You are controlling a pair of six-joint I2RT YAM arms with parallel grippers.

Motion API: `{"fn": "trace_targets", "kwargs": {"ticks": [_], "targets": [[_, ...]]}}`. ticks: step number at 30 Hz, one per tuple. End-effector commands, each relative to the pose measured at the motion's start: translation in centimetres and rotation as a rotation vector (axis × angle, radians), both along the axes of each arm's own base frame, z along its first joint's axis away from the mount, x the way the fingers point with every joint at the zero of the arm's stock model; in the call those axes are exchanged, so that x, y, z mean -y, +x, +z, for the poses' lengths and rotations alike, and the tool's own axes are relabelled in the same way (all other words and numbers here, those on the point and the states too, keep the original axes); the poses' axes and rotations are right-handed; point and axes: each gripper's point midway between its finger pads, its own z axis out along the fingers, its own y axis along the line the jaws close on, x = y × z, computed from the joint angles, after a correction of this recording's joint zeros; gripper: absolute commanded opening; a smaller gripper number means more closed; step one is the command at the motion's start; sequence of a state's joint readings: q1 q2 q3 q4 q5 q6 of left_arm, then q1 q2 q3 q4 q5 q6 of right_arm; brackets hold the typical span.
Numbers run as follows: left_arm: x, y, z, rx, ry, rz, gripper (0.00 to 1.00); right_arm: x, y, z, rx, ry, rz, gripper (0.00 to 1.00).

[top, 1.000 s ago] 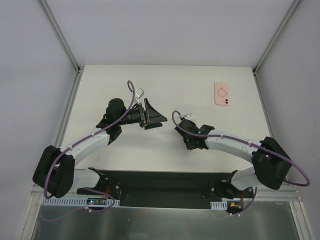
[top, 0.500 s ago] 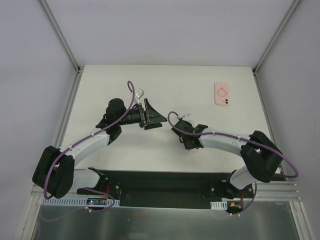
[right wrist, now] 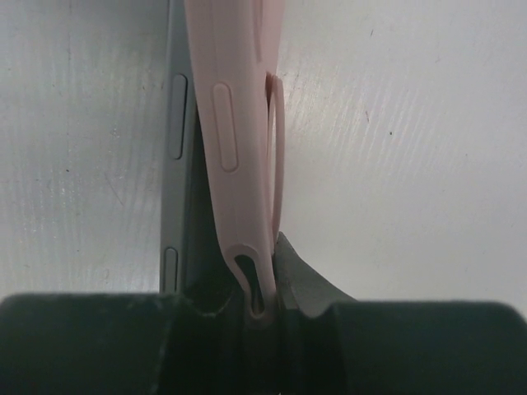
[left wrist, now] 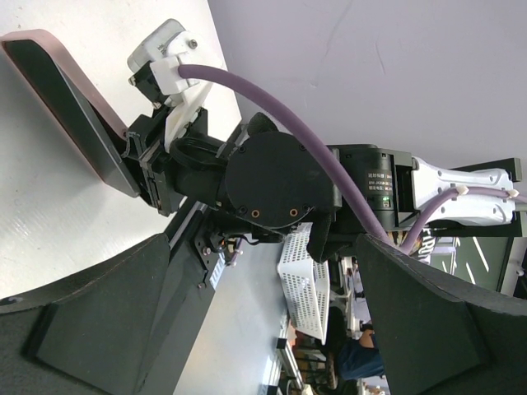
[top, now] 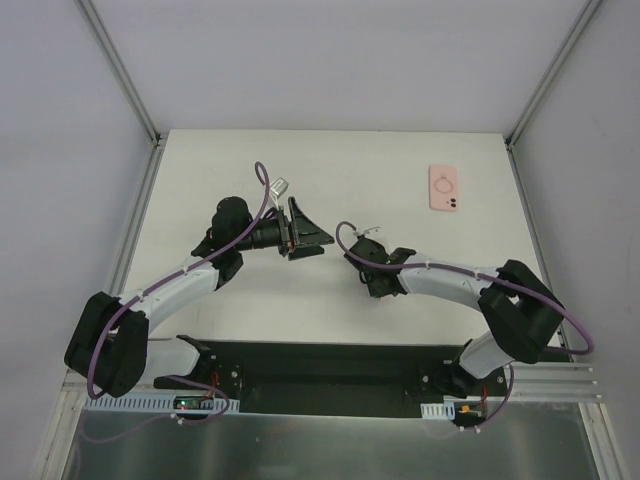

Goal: Take the phone out of the phone case
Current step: Remove the phone case from the phone.

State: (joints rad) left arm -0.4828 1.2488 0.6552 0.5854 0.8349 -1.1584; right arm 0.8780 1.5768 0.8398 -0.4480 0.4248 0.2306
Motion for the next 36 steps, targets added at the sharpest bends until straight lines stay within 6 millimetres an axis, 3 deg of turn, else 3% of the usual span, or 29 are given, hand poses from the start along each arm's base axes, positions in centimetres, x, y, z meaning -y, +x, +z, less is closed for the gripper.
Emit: {"fn": "trace_targets", "kwargs": {"ticks": [1, 5, 15, 20, 29, 36], "targets": [[-0.3, -0.5, 0.4, 0.05, -0.016, -0.02, 0.94, -3.3, -1.9, -5.8, -0.136, 0.22, 0.016, 0.01], [-0.1, -0.6, -0.3, 0.033, -0.008, -0.024, 0.94, -5.9, -3.2, -5.5, -0.237, 0.325, 0.1, 0.01], [0.1, -0.6, -0.4, 0.036, -0.007, -0.037, 0.94, -6.7, -4.2, -7.0, -0.296, 0.355, 0.065, 0.01], [0.1, -0.6, -1.2, 0.017, 0.004, -0.035, 0.94, -7.0, -4.3, -5.7, -0.283, 0.396, 0.067, 0.01], [2.1, -1.8, -4.6, -0.031, 0.074, -0.069, 0.93, -8.9, -4.8, -3.3, -0.35, 0.462, 0.084, 0.01], [1.3, -1.9, -5.7, 0.001, 0.125, -0.038, 0.92, -8.9, -4.9, -2.3, -0.367, 0.464, 0.027, 0.01]]}}
